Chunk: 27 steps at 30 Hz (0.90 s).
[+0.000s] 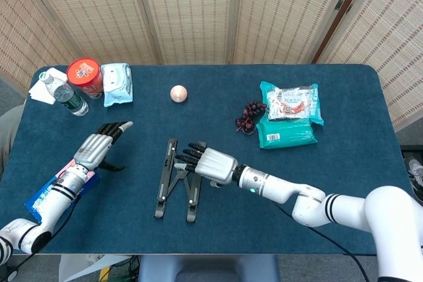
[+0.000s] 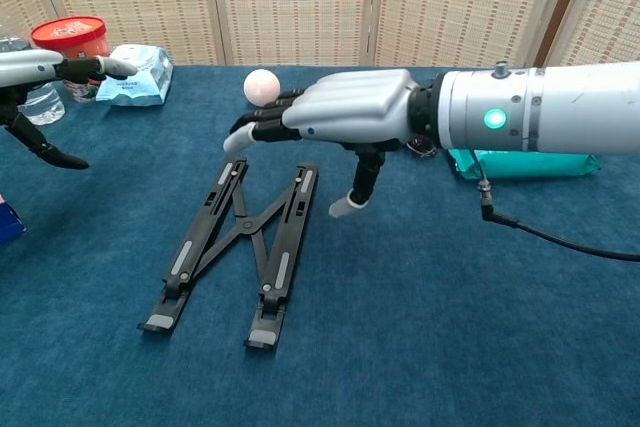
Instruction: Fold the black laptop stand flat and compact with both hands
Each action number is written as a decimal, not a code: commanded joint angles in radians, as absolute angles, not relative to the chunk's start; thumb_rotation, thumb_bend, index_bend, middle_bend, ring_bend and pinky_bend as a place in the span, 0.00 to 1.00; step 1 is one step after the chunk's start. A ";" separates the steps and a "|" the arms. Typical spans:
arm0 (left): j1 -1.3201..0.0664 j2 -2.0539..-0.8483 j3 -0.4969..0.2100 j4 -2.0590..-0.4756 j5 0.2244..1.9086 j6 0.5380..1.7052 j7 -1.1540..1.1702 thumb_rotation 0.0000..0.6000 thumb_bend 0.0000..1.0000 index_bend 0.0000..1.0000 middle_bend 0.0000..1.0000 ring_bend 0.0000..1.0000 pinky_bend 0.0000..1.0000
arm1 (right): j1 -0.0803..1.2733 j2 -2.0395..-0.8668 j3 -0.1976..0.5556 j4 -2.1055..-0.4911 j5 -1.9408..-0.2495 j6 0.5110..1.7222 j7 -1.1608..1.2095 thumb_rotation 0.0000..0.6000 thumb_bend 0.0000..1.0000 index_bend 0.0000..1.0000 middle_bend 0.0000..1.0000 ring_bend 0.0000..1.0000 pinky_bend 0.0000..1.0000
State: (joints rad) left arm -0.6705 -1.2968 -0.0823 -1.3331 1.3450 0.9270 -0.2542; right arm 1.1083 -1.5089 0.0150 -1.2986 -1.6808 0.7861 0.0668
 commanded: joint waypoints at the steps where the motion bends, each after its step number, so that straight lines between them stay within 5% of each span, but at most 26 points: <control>1: -0.664 -1.288 -0.086 -1.341 1.341 0.932 -0.249 1.00 0.13 0.00 0.07 0.00 0.00 | 1.153 -1.515 0.005 -1.282 -1.699 0.736 0.122 1.00 0.09 0.00 0.00 0.00 0.00; 27: -0.621 -1.256 -0.103 -1.330 1.326 0.933 -0.280 1.00 0.13 0.00 0.06 0.00 0.00 | 1.382 -1.745 -0.119 -0.921 -1.869 0.678 0.380 1.00 0.03 0.00 0.00 0.00 0.00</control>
State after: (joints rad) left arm -0.6221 -1.2568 -0.1027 -1.3314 1.3262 0.9342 -0.2787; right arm 1.3688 -1.7331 -0.1110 -0.9346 -1.8640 0.6808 0.3636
